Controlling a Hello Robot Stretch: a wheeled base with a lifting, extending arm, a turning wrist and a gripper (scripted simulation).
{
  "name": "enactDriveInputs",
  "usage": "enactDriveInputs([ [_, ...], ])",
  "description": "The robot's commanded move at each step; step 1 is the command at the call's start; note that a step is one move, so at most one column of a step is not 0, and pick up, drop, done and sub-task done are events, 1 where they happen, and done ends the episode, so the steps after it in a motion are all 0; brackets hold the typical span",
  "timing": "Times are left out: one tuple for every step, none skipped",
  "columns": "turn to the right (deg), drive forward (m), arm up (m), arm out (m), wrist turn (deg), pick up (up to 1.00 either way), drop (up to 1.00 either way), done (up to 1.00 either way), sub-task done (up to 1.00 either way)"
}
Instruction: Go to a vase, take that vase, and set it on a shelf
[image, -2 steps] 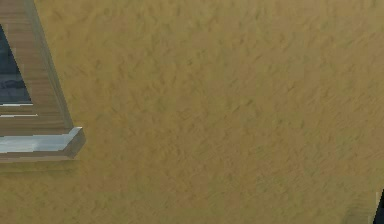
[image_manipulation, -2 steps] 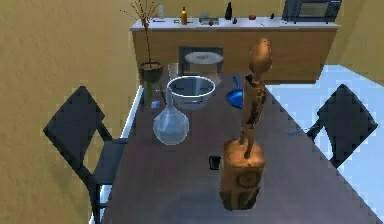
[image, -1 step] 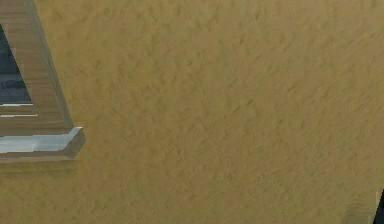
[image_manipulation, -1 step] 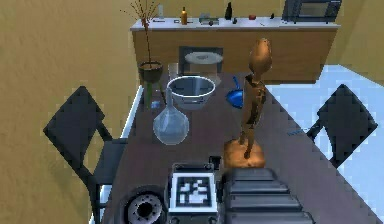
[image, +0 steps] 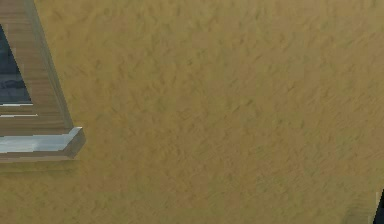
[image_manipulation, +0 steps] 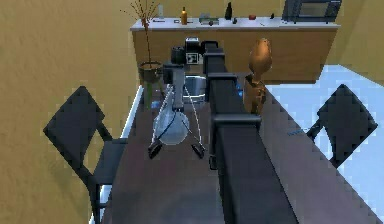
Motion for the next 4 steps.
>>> enactDriveInputs([
  [0.0, 0.0, 0.0, 0.0, 45.0, 0.0, 0.0, 0.0, 0.0],
  [0.0, 0.0, 0.0, 0.0, 45.0, 0.0, 0.0, 0.0, 0.0],
  [0.0, 0.0, 0.0, 0.0, 45.0, 0.0, 0.0, 0.0, 0.0],
  [0.0, 0.0, 0.0, 0.0, 21.0, 0.0, 0.0, 0.0, 0.0],
])
